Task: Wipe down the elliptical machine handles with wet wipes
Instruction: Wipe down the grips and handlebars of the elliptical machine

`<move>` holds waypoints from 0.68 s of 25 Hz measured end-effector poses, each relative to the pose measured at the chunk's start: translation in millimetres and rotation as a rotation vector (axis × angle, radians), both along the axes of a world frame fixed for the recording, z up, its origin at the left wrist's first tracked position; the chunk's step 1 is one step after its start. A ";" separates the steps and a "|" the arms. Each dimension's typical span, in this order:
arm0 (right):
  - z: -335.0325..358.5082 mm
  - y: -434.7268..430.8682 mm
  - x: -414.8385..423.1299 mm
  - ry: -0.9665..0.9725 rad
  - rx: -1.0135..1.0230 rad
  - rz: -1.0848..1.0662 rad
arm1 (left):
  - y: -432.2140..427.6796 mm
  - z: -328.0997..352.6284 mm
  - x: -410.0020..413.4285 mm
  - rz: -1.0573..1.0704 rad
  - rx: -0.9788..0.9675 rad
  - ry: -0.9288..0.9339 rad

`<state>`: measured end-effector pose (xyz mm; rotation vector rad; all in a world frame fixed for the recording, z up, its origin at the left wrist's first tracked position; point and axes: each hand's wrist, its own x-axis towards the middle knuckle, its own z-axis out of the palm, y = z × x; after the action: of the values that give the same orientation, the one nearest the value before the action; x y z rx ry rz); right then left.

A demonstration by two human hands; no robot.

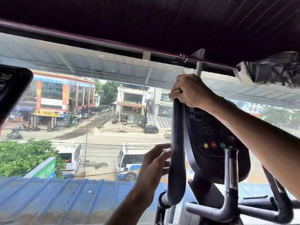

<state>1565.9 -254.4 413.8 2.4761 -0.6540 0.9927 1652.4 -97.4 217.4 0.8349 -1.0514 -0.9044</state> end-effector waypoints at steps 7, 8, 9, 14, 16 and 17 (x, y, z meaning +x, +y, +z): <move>3.1 27.7 3.7 0.218 0.152 -0.132 | -1.5 -2.8 1.9 0.006 0.009 -0.013; 3.2 34.2 3.5 0.291 0.181 -0.150 | -2.0 -3.9 2.0 0.006 0.010 -0.015; 2.1 40.4 3.4 0.368 0.213 -0.162 | -2.3 -4.8 2.2 0.003 0.010 -0.016; -20.1 49.7 1.7 0.310 0.101 -0.119 | -1.2 -4.8 3.1 -0.011 0.005 -0.012; -30.8 54.0 -3.5 0.338 0.079 -0.108 | -0.3 -4.6 2.8 -0.022 0.000 0.002; -35.6 58.7 -7.0 0.405 0.118 -0.099 | 0.1 -4.6 2.3 -0.026 -0.002 0.012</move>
<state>1558.9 -195.7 378.2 2.6067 -0.7056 0.4045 1654.7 -97.4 212.8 0.8147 -1.0546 -0.9291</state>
